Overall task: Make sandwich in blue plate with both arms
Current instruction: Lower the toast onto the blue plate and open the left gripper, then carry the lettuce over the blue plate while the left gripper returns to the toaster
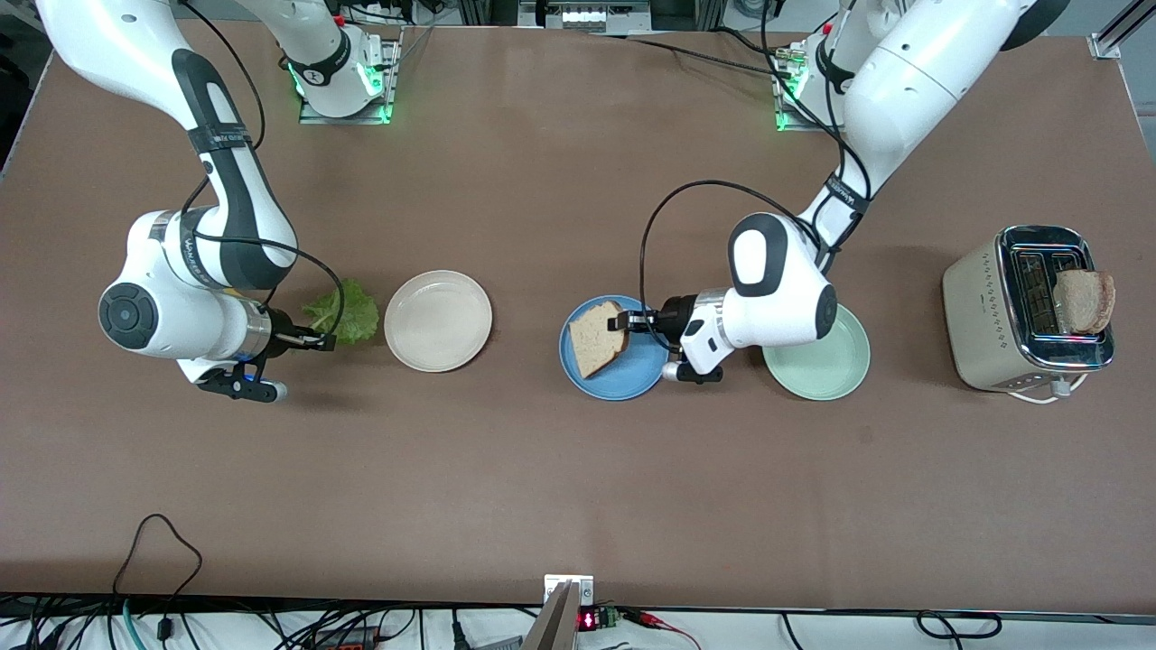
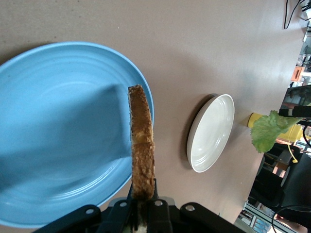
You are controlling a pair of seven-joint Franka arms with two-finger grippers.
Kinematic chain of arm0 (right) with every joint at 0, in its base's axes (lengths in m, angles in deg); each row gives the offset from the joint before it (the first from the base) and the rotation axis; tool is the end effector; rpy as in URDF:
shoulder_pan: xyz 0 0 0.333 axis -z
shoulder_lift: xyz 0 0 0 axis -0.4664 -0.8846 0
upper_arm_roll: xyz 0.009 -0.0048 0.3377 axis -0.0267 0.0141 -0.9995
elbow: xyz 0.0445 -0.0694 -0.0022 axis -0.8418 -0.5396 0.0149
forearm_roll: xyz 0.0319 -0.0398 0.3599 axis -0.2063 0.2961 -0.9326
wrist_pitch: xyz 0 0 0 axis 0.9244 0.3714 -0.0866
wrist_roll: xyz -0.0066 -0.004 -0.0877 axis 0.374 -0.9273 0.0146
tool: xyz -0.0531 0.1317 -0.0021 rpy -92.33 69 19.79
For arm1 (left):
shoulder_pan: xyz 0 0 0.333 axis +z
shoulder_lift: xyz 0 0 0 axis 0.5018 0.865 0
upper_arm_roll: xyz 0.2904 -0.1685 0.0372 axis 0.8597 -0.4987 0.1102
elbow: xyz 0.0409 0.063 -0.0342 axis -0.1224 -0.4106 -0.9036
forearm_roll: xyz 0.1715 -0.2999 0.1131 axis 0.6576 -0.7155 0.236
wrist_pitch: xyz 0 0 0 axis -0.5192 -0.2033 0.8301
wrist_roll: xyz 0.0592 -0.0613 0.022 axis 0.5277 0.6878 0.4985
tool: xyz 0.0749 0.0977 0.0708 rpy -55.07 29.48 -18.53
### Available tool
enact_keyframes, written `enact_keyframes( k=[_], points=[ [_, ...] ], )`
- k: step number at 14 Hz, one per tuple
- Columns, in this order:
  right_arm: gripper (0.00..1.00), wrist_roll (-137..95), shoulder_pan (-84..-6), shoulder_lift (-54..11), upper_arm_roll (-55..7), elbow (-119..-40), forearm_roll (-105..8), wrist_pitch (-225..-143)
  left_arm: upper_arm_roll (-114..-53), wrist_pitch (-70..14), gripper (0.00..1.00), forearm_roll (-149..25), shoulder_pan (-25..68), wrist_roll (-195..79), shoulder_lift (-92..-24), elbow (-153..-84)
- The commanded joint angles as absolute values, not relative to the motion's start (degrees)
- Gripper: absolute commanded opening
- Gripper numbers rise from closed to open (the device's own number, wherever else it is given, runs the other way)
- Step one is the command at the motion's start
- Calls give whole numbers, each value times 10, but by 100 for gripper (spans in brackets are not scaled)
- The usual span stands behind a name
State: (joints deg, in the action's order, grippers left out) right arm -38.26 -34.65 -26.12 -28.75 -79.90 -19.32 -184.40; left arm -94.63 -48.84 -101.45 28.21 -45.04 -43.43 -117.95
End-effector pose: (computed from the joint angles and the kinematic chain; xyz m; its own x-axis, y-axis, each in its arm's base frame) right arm 0.6156 0.0782 0.2876 0.9608 -0.1686 -0.2200 -0.1849 -0.9812 -0.0558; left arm 0.5849 -0.3354 0.2396 0.9718 0.0113 -0.2354 0.1855 -0.6529 0.7344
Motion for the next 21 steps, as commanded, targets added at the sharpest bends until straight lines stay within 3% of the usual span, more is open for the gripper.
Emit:
enact_keyframes(
  k=[1, 3, 4, 5, 6, 7, 12, 18, 21],
  points=[
    [0, -392, -346, -261, -289, -792, -201, -1834, -966, -492, 1, -1033, 306, -428, -454, -1207],
    [0, -399, -347, -262, -289, -793, -201, -1835, -966, -492, 1, -1033, 306, -427, -454, -1210],
    [0, -399, -347, -262, -289, -793, -201, -1835, -966, -492, 10, -1033, 306, -426, -452, -1211],
    [0, -399, -347, -262, -289, -792, -201, -1834, -966, -491, 42, -1033, 306, -421, -450, -1209],
    [0, -399, -347, -262, -289, -792, -201, -1834, -966, -491, 88, -1033, 306, -418, -450, -1207],
    [0, -400, -347, -262, -289, -793, -201, -1834, -966, -489, 100, -1033, 312, -418, -453, -1207],
    [0, -406, -347, -262, -290, -793, -204, -1834, -965, -471, 100, -1033, 325, -417, -494, -1213],
    [0, -504, -391, -262, -290, -771, -291, -1829, -960, -461, 100, -1030, 356, -425, -581, -1261],
    [0, -597, -434, -271, -290, -742, -308, -1829, -954, -395, 100, -1006, 407, -426, -597, -1261]
  ],
)
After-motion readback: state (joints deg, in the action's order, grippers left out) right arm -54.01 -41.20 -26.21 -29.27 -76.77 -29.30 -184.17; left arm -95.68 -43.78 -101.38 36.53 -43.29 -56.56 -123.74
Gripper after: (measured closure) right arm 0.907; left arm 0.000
